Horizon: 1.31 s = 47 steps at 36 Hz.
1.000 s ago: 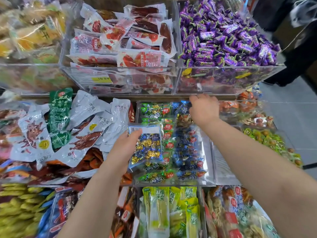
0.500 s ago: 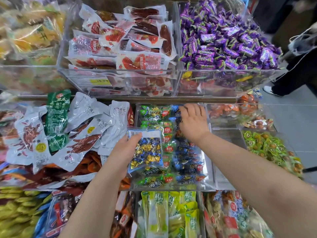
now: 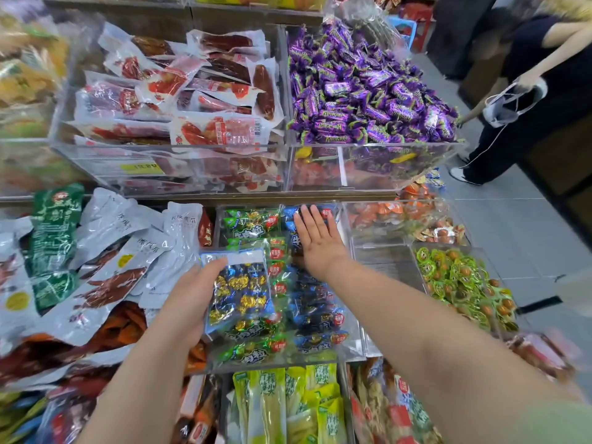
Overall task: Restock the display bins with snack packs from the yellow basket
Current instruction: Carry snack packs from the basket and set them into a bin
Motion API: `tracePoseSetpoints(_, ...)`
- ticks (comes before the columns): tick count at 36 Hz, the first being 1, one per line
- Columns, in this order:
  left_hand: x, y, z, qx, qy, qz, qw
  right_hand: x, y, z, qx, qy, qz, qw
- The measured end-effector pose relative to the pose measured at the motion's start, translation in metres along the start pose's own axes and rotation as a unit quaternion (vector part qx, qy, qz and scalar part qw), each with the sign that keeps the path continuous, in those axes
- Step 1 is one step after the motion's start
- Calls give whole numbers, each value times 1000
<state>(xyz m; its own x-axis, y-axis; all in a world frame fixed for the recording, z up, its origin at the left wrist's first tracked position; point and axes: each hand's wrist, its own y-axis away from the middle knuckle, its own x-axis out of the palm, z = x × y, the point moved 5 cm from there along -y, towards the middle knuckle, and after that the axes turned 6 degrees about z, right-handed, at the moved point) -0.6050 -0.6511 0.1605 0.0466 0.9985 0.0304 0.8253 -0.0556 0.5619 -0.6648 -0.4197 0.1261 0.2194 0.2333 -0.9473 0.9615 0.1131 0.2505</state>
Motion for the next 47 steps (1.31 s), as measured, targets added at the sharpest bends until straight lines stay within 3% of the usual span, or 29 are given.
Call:
tracePoseSetpoints(3,7,8,-3,-5,17,0,1000,-7,6,-2,-27,-83,-2,996)
tracePoseSetpoints(5,12,13,-2,-19,33,2,999,-21,16,-5,-48,-185,-80,978)
tracePoseSetpoints(7,15,18,-4,-18,64,17,998,-38,32,-8,-48,-321,-158,933)
tracePoseSetpoints(10,20,22,-9,13,116,51,992,-58,54,-9,-40,-531,-149,833)
tracePoseSetpoints(17,36,34,-23,61,126,117,983,-81,92,2,-72,-632,-81,768)
tracePoseSetpoints(21,44,36,-22,14,135,118,984,-94,110,-2,-91,-663,-125,732)
tracePoseSetpoints(22,46,36,-21,-4,145,119,982,-98,117,-4,-110,-647,-158,738)
tracePoseSetpoints(25,47,38,-20,-41,166,108,979,-109,139,-3,-204,-454,-251,830)
tracePoseSetpoints(28,48,39,-18,-50,178,96,978,-108,147,15,-282,-235,-238,899)
tracePoseSetpoints(30,53,41,-17,-55,192,100,975,-106,150,27,-286,-138,-251,914)
tracePoseSetpoints(33,59,41,-17,-72,175,113,975,-107,153,29,-281,-154,-303,898)
tracePoseSetpoints(35,62,42,-19,-57,96,127,986,-107,148,20,-246,-194,-282,907)
tracePoseSetpoints(38,56,42,-25,11,-98,77,992,-99,124,-18,-80,-274,-193,939)
tracePoseSetpoints(40,54,45,-30,97,-222,51,969,-95,108,-47,4,-319,-175,931)
tracePoseSetpoints(42,61,46,-28,155,-326,75,930,-93,90,-65,44,-323,-150,933)
tracePoseSetpoints(44,73,42,-19,162,-447,97,874,-91,72,-74,59,-318,-103,941)
tracePoseSetpoints(47,85,28,-9,165,-582,60,794,-94,52,-76,64,-288,-47,954)
